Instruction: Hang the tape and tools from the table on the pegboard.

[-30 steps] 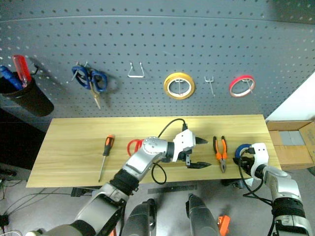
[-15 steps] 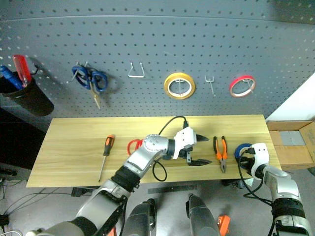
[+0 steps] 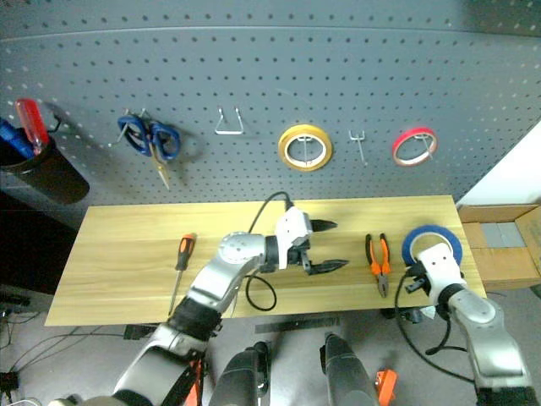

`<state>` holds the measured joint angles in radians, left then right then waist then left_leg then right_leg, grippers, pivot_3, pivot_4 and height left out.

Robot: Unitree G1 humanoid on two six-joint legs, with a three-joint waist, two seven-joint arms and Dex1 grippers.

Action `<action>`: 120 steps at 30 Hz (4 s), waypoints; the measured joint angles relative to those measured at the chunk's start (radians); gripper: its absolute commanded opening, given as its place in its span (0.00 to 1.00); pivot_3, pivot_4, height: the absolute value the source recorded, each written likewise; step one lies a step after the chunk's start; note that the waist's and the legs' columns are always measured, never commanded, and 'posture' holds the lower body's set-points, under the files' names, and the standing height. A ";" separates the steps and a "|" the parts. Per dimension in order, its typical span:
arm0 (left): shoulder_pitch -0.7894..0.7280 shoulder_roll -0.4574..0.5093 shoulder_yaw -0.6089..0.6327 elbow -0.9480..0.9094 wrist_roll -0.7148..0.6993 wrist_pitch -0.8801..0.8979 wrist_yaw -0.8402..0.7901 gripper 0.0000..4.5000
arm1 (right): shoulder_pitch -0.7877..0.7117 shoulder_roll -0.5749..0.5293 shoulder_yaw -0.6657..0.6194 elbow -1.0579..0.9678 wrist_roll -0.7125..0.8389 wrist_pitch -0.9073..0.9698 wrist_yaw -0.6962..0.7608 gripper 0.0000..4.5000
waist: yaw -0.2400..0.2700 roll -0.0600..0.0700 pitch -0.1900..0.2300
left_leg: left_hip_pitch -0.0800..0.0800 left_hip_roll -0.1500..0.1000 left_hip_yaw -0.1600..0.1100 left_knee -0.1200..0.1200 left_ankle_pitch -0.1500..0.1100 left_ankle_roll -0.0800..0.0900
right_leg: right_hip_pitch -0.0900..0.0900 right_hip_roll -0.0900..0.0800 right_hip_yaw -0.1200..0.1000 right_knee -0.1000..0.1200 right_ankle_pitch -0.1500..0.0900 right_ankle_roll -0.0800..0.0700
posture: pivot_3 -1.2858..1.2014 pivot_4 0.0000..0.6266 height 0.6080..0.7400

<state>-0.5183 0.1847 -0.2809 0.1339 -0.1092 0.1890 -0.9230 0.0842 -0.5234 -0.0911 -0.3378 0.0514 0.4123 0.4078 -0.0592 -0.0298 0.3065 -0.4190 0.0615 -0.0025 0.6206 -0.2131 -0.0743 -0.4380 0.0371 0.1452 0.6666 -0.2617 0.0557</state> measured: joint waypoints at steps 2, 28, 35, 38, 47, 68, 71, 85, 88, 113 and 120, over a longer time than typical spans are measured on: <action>0.049 0.007 0.044 -0.101 -0.031 0.080 0.052 1.00 | 0.034 0.042 0.057 -0.123 -0.045 -0.001 -0.045 0.08 | 0.002 0.000 -0.001 | -0.004 0.000 -0.002 0.007 0.000 0.000 | -0.001 0.000 -0.001 0.003 0.000 0.000 | 0.50 0.36 1.00; 0.119 -0.104 0.138 -0.397 -0.130 0.303 0.477 1.00 | -0.424 0.128 0.152 0.263 -0.086 -0.449 -0.034 0.08 | 0.011 -0.018 -0.071 | -0.005 -0.006 -0.006 0.022 0.000 0.000 | 0.002 -0.005 -0.003 0.013 0.007 -0.002 | 0.53 0.24 1.00; 0.154 -0.098 0.122 -0.398 -0.132 0.305 0.476 1.00 | -0.486 0.143 0.149 0.337 0.065 -0.358 0.104 0.08 | 0.012 -0.017 -0.074 | -0.005 -0.006 -0.007 0.024 0.000 0.001 | 0.003 -0.005 -0.004 0.014 0.008 -0.001 | 0.54 0.25 1.00; 0.153 -0.098 0.121 -0.398 -0.133 0.306 0.478 1.00 | -0.516 0.143 0.149 0.377 0.089 -0.316 0.134 0.08 | 0.015 -0.016 -0.076 | -0.004 -0.007 -0.008 0.024 0.000 0.001 | 0.004 -0.005 -0.004 0.014 0.008 -0.001 | 0.54 0.25 1.00; 0.151 -0.089 0.123 -0.398 -0.135 0.312 0.480 1.00 | -0.553 0.133 0.110 0.462 0.088 -0.256 0.125 0.55 | 0.027 -0.014 -0.077 | -0.004 -0.007 -0.009 0.024 0.000 0.001 | 0.004 -0.005 -0.005 0.014 0.008 -0.001 | 0.54 0.28 1.00; 0.493 0.193 -0.034 -0.484 -0.059 0.250 0.356 1.00 | -0.351 0.434 -0.011 0.063 0.133 0.720 -0.261 0.99 | -0.002 -0.006 -0.062 | 0.006 -0.010 -0.010 0.025 0.002 0.006 | 0.014 -0.004 0.003 0.013 0.001 -0.004 | 0.52 0.47 1.00; 0.493 0.201 -0.051 -0.484 -0.052 0.240 0.339 1.00 | -0.462 0.448 -0.055 0.152 0.127 0.784 -0.311 0.99 | 0.000 -0.005 -0.051 | 0.003 -0.012 -0.011 0.023 0.002 0.006 | 0.012 -0.005 0.003 0.013 0.000 -0.002 | 0.53 0.50 1.00; 0.490 0.236 -0.035 -0.529 -0.046 0.264 0.322 1.00 | -0.633 0.261 0.021 0.454 0.048 0.689 -0.293 0.99 | 0.001 0.000 0.002 | -0.001 -0.013 -0.012 0.019 -0.005 0.011 | 0.011 -0.006 0.003 0.009 -0.004 0.006 | 0.54 0.55 1.00; 0.494 0.237 -0.035 -0.530 -0.046 0.268 0.323 1.00 | -0.647 0.260 0.030 0.459 0.049 0.695 -0.289 0.99 | 0.001 0.000 0.006 | -0.001 -0.013 -0.012 0.019 -0.005 0.011 | 0.011 -0.006 0.003 0.009 -0.004 0.006 | 0.54 0.55 1.00; 0.484 0.247 -0.033 -0.603 -0.051 0.330 0.302 1.00 | -0.707 0.274 -0.052 0.587 0.050 0.740 -0.342 0.99 | 0.004 -0.003 0.022 | -0.012 -0.013 -0.012 0.015 -0.005 0.010 | -0.002 -0.007 0.003 0.007 -0.004 0.006 | 0.54 0.53 1.00; 0.472 0.242 -0.034 -0.599 -0.051 0.326 0.301 1.00 | -0.757 0.313 -0.156 0.364 0.048 0.954 -0.414 0.99 | 0.004 -0.003 0.022 | -0.015 -0.014 -0.013 0.014 -0.005 0.010 | -0.005 -0.008 0.001 0.007 -0.003 0.005 | 0.53 0.51 1.00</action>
<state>-0.0465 0.4264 -0.3154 -0.4656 -0.1600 0.5152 -0.6224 -0.6727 -0.2101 -0.2468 0.0264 0.0996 1.3663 -0.0057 -0.0552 -0.0328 0.3285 -0.4337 0.0480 -0.0154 0.6342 -0.2178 -0.0641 -0.4435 0.0295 0.1464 0.6735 -0.2649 0.0607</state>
